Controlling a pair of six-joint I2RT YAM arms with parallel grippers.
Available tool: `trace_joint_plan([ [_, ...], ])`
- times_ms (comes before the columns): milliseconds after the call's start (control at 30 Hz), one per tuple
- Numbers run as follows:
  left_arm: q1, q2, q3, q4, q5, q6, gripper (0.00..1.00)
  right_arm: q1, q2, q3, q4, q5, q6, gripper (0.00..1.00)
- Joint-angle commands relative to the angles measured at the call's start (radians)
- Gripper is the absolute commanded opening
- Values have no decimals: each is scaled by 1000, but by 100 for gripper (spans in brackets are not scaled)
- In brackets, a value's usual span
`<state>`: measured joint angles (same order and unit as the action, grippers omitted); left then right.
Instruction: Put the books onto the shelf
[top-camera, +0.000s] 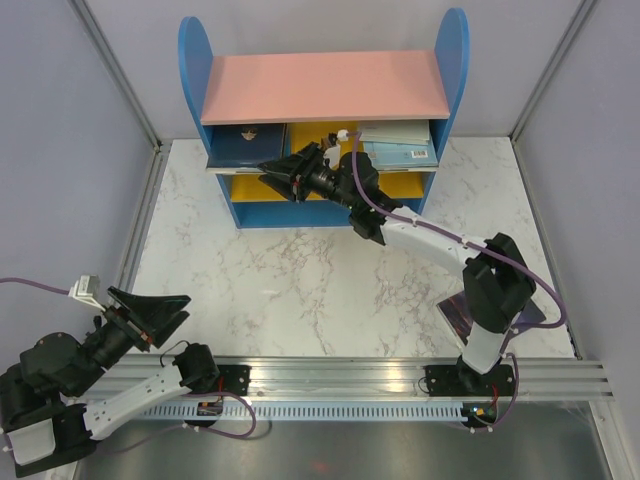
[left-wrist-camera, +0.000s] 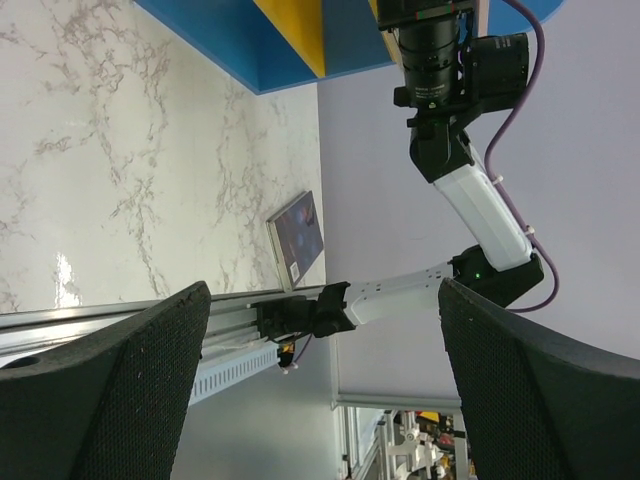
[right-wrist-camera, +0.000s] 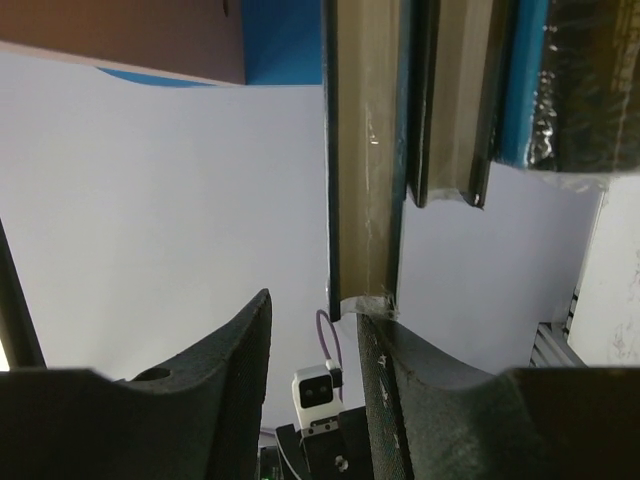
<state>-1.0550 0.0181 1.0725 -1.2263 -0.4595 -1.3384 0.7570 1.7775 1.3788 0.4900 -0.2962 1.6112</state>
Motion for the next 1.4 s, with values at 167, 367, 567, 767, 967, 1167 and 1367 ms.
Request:
trace_joint_plan([
  [167, 1, -10, 7, -19, -88, -33, 98, -21, 66, 108, 32, 0, 19, 43],
  [367, -13, -10, 14, -32, -113, -33, 99, -25, 114, 155, 32, 9, 29, 42],
  [567, -31, -9, 17, -36, -139, -33, 99, -28, 148, 175, 45, 17, 35, 42],
  [767, -49, -3, 23, -36, -142, -25, 99, -24, 102, 168, 50, -33, -19, 42],
  [967, -65, 60, 44, -12, -143, 18, 100, 21, -149, 57, -124, -81, -262, 47],
  [1167, -80, 130, 53, 39, -123, 70, 100, -65, -539, -201, -629, 38, -508, 47],
  [1367, -88, 204, 61, 62, -79, 130, 100, -335, -834, -388, -925, 75, -560, 47],
])
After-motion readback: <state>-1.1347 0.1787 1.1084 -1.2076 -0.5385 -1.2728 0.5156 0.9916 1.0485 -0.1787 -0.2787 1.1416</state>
